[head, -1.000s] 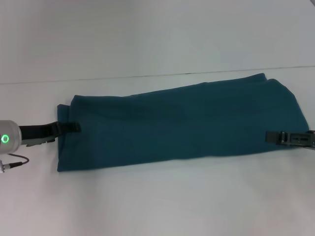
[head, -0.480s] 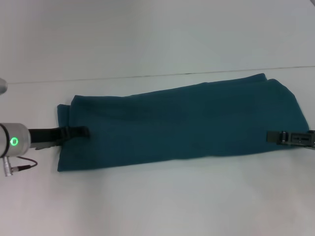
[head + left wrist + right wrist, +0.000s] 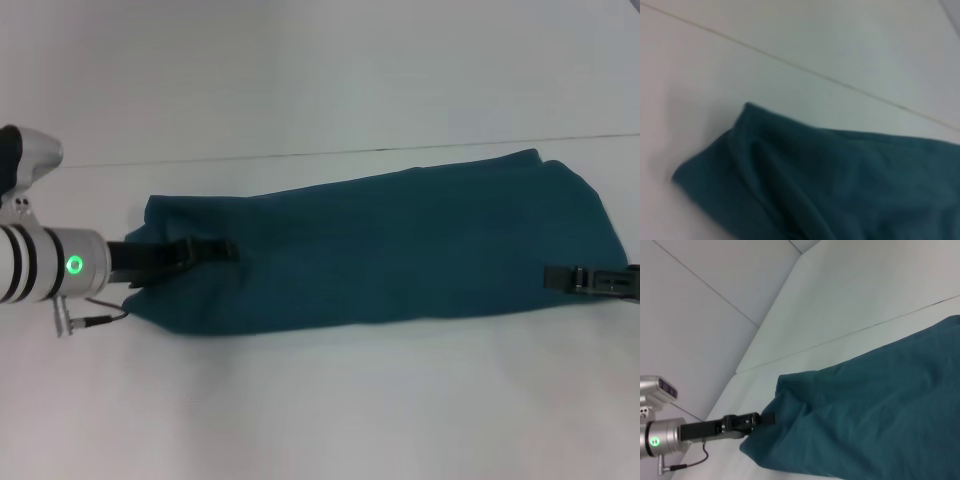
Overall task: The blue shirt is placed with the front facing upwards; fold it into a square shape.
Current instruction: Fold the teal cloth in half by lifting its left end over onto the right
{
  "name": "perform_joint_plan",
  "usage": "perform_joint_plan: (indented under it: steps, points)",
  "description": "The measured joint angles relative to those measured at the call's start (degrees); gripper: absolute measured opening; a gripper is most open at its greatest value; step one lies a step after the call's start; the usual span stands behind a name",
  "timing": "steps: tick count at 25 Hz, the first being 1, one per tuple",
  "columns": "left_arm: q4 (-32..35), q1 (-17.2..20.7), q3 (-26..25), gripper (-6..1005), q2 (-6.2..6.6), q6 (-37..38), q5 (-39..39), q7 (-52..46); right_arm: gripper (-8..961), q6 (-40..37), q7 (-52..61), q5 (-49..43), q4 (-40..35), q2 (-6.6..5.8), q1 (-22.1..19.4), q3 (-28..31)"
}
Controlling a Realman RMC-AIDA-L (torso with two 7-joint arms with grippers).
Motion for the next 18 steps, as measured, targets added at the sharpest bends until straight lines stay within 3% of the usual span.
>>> perform_joint_plan:
  steps: [7, 10, 15, 18]
  points:
    - [-1.73, -1.60, 0.88, 922, 1.29, 1.08, -0.80, -2.01, 884, -0.09, -0.06, 0.00, 0.25, -0.53, -0.19, 0.03]
    - [-1.71, -1.62, 0.90, 702, 1.36, 0.91, -0.87, -2.05, 884, -0.14, -0.47, 0.00, 0.31, -0.54, -0.20, 0.05]
    - [-1.23, -1.14, 0.54, 496, 1.16, 0.78, -1.16, -1.64, 884, -0.18, -0.60, 0.00, 0.33, -0.53, -0.20, 0.06]
    - [-0.77, -0.78, 0.45, 431, 0.93, 0.75, -1.34, -1.47, 884, -0.19, -0.57, 0.00, 0.33, -0.51, -0.20, 0.06]
